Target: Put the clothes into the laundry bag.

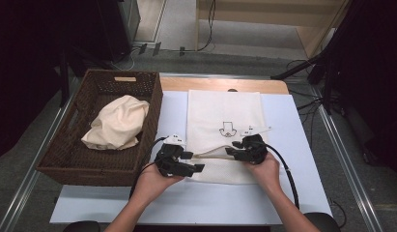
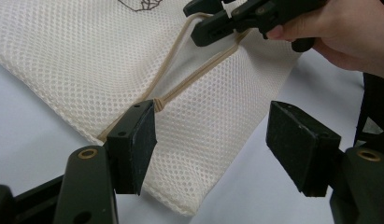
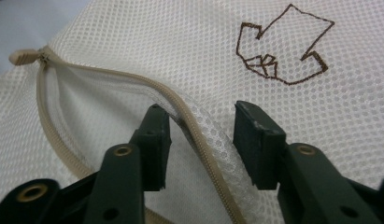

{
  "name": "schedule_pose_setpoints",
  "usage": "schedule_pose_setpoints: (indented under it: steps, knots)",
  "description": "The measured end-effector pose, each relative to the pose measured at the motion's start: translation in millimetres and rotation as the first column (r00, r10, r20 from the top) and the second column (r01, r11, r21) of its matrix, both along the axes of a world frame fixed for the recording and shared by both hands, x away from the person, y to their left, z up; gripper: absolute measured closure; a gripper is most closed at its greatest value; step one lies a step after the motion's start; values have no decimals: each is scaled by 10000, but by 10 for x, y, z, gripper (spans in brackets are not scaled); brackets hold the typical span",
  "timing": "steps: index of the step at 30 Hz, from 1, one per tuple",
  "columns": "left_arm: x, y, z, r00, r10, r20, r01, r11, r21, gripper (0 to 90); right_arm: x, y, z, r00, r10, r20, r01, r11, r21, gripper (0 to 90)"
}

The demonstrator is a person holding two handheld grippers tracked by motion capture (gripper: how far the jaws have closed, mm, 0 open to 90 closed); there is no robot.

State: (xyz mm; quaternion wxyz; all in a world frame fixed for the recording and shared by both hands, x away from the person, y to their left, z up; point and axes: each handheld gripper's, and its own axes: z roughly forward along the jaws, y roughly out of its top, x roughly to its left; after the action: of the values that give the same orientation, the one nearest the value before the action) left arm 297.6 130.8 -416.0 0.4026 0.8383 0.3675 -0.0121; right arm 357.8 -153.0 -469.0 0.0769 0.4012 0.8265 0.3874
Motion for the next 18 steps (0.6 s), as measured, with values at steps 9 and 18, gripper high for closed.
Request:
schedule_pose_setpoints:
  steps: [9, 18]
  knots:
    - [-12, -18, -32, 9999, -25, -111, 25, 10000, 40, 337, 24, -47, 69, 9994, -333, -133, 342, 9961, 815, 821]
    - [-31, 20, -31, 9997, -134, -228, 132, 9998, -126, 339, 8, -80, 304, 9996, -149, 226, 116, 9900, 1408, 826]
